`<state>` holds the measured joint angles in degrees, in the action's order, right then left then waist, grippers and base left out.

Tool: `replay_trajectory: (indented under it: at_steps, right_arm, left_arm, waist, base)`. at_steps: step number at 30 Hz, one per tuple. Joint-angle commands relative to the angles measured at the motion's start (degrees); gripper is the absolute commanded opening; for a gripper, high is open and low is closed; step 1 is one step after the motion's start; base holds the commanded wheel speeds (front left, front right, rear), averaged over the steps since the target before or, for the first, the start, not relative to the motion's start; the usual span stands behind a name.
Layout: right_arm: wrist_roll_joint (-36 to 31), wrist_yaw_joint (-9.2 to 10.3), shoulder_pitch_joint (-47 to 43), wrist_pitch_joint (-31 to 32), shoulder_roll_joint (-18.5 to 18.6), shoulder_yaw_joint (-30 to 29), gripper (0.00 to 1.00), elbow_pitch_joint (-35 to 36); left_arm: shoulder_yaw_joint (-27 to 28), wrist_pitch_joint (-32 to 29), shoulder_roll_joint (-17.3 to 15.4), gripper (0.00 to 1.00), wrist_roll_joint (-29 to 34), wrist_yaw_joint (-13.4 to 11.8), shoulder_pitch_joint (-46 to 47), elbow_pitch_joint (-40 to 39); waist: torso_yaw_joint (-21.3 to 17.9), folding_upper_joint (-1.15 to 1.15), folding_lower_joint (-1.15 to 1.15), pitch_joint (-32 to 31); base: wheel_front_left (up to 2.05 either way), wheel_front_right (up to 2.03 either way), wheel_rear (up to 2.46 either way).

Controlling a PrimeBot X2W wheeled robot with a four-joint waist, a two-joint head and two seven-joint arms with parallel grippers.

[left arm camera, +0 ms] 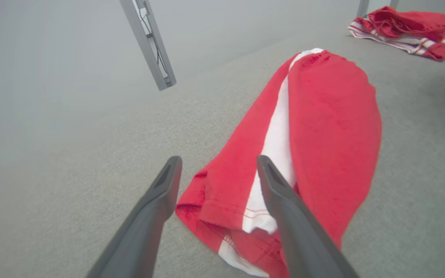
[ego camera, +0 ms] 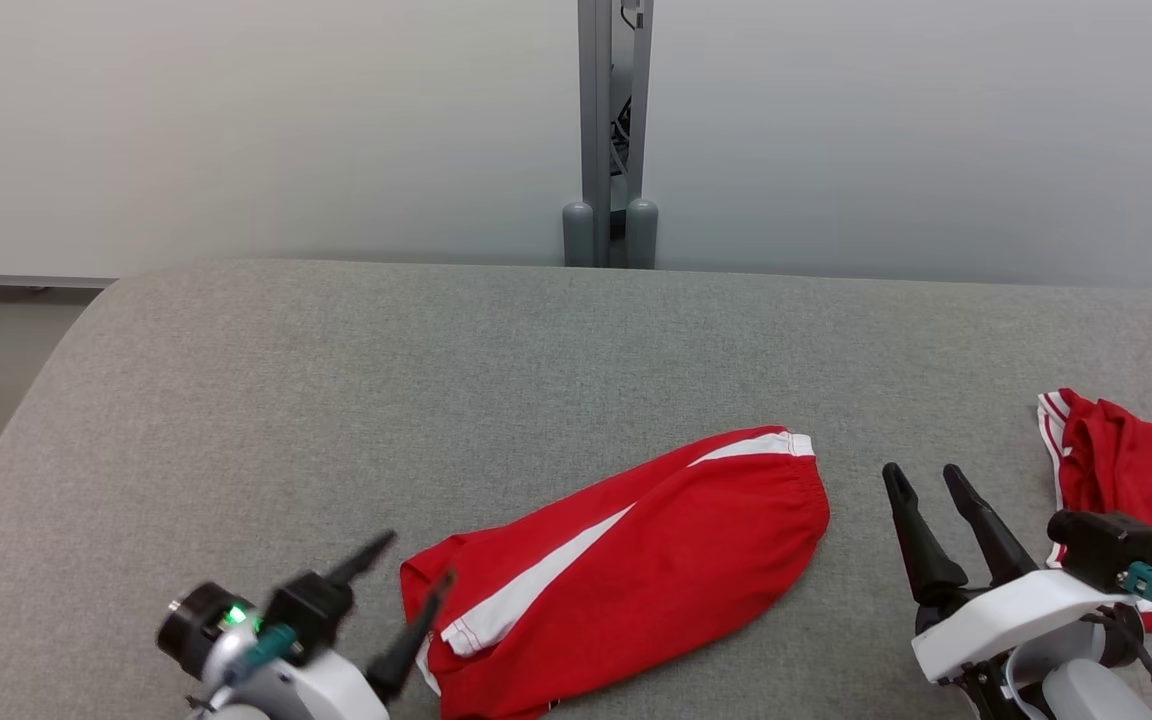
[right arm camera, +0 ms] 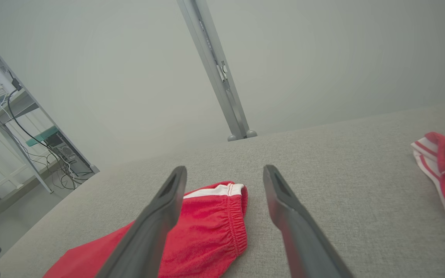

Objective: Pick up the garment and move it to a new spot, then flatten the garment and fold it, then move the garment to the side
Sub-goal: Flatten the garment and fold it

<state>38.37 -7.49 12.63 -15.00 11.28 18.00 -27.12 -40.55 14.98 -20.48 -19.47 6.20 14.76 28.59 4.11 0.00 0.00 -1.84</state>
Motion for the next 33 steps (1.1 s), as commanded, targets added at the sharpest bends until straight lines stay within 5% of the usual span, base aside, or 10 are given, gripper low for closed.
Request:
replay_trajectory:
  at_steps: [1, 7, 13, 17, 27, 33]
  right_arm:
    - [-0.2, -0.01, -0.4, -0.3, 0.2, -0.2, 1.00, -0.2]
    - [-0.7, -0.01, -0.1, -0.3, 0.0, -0.2, 1.00, 0.1]
    - [-0.7, -0.01, -0.1, -0.3, -0.1, 0.1, 1.00, 0.7]
    - [-0.7, -0.01, -0.3, -0.3, 0.2, 0.1, 1.00, 0.7]
    - [-0.4, -0.01, -0.6, -0.3, 0.0, 0.1, 1.00, 0.3]
    - [-0.1, -0.01, -0.6, -0.3, -0.1, 0.2, 1.00, 0.1]
  left_arm:
    - [3.8, 0.2, 0.5, 1.00, -1.9, -1.3, -0.5, -1.7]
    - [16.9, 0.2, 5.0, 1.00, -4.5, -5.9, -3.0, -6.6]
    - [21.8, 0.2, 10.3, 1.00, -4.0, -4.2, -5.6, -4.3]
    - [21.4, 0.2, 12.7, 1.00, -5.8, -1.3, -6.0, 1.3]
    - [19.9, -0.2, 13.4, 1.00, -7.9, 1.0, -4.4, 7.4]
    - [12.7, -6.7, 11.6, 1.00, -18.0, 1.2, -5.6, 5.1]
  waist:
    - [0.2, 0.00, 0.00, 0.0]
    - [0.4, 0.00, 0.00, 0.0]
    - [0.2, 0.00, 0.00, 0.1]
    - [0.2, 0.00, 0.00, 0.1]
    - [0.4, 0.00, 0.00, 0.2]
    - [0.5, 0.00, 0.00, 0.3]
  base:
    - [0.00, 0.00, 0.00]
    - [0.00, 0.00, 0.00]
    - [0.00, 0.00, 0.00]
    - [0.00, 0.00, 0.00]
    - [0.00, 0.00, 0.00]
    - [0.00, 0.00, 0.00]
